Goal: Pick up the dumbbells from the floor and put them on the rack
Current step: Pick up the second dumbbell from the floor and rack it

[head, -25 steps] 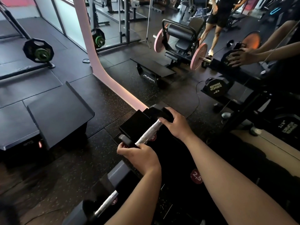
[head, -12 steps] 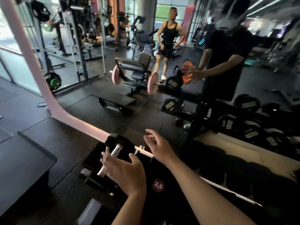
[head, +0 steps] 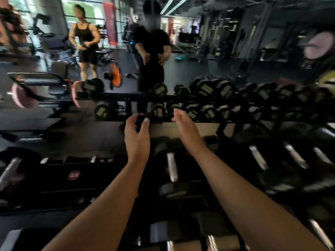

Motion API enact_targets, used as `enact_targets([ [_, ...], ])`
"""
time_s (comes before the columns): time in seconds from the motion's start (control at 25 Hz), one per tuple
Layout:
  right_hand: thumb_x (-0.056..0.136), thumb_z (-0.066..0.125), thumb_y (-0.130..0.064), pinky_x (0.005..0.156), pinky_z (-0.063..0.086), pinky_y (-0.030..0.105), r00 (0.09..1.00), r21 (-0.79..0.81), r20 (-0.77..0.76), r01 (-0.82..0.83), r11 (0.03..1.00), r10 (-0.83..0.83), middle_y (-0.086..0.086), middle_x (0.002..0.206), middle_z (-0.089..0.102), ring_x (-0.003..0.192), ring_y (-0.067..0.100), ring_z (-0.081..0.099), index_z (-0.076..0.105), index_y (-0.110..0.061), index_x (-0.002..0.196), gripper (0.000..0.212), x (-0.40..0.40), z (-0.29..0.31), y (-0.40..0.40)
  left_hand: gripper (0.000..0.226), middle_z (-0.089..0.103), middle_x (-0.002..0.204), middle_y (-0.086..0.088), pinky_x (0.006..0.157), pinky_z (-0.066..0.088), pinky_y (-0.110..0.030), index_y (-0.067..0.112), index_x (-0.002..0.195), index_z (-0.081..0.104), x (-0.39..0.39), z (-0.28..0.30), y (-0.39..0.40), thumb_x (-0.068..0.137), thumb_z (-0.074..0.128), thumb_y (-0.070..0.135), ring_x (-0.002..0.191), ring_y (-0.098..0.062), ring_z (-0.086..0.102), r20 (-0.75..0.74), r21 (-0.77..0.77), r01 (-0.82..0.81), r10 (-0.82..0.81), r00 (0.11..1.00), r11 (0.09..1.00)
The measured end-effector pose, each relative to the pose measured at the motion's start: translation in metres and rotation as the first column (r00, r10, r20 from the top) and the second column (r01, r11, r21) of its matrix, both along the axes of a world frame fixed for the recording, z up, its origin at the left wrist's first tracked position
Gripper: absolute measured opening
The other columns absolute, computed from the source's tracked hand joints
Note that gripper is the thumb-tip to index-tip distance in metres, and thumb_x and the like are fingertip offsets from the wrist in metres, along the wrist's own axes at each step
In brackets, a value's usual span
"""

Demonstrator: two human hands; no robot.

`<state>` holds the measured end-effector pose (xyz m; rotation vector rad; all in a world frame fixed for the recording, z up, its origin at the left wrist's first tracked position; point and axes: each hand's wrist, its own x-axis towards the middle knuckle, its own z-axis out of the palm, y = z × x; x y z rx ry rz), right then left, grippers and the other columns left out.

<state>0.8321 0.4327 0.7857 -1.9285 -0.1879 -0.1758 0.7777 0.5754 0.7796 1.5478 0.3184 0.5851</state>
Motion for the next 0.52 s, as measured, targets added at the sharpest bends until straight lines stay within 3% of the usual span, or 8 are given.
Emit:
enact_targets([
  [0.08, 0.101, 0.036, -0.060, 0.094, 0.037, 0.028, 0.997, 0.032, -0.008, 0.080, 0.996, -0.080, -0.005, 0.134, 0.061, 0.125, 0.012, 0.053, 0.053, -0.032, 0.140, 0.051, -0.048, 0.010, -0.085, 0.036, 0.066, 0.125, 0.003, 0.093, 0.042, -0.015, 0.017, 0.131, 0.063, -0.026, 0.012, -0.061, 0.099, 0.061, 0.032, 0.117, -0.011, 0.059, 0.028, -0.035, 0.173, -0.172, 0.985, 0.984],
  [0.2, 0.100, 0.040, -0.060, 0.105, 0.037, 0.031, 0.981, 0.115, -0.071, 0.190, 0.975, -0.182, -0.010, 0.136, 0.057, 0.129, 0.012, 0.050, 0.057, -0.040, 0.130, 0.040, -0.136, 0.020, -0.211, 0.032, 0.068, 0.106, 0.013, 0.091, 0.042, -0.023, 0.020, 0.121, 0.069, -0.077, 0.029, -0.159, 0.097, 0.061, 0.040, 0.101, -0.003, 0.060, -0.001, 0.005, 0.477, -0.477, 0.879, 0.879],
  [0.28, 0.098, 0.043, -0.063, 0.107, 0.038, 0.034, 0.953, 0.120, -0.107, 0.294, 0.948, -0.282, -0.012, 0.132, 0.059, 0.127, 0.013, 0.052, 0.058, -0.046, 0.120, 0.030, -0.202, 0.024, -0.282, 0.034, 0.068, 0.113, 0.012, 0.094, 0.042, -0.024, 0.021, 0.126, 0.066, -0.115, 0.037, -0.220, 0.098, 0.060, 0.040, 0.106, -0.002, 0.060, -0.053, 0.054, 0.624, -0.622, 0.781, 0.779],
  [0.4, 0.095, 0.049, -0.063, 0.105, 0.042, 0.035, 0.890, 0.108, -0.088, 0.455, 0.884, -0.448, -0.011, 0.127, 0.061, 0.120, 0.012, 0.057, 0.057, -0.037, 0.132, 0.047, -0.308, 0.023, -0.371, 0.051, 0.064, 0.128, 0.005, 0.089, 0.040, -0.023, 0.023, 0.143, 0.051, -0.178, 0.050, -0.311, 0.098, 0.059, 0.044, 0.114, -0.009, 0.059, -0.146, 0.101, 0.794, -0.780, 0.608, 0.600],
  [0.52, 0.097, 0.047, -0.060, 0.089, 0.044, 0.027, 0.818, 0.119, -0.104, 0.575, 0.809, -0.566, -0.009, 0.133, 0.060, 0.122, 0.012, 0.056, 0.054, -0.033, 0.137, 0.049, -0.416, 0.013, -0.439, 0.047, 0.063, 0.126, 0.005, 0.092, 0.038, -0.022, 0.021, 0.141, 0.054, -0.250, 0.047, -0.398, 0.099, 0.057, 0.043, 0.116, -0.010, 0.057, -0.237, 0.183, 0.891, -0.861, 0.450, 0.415],
])
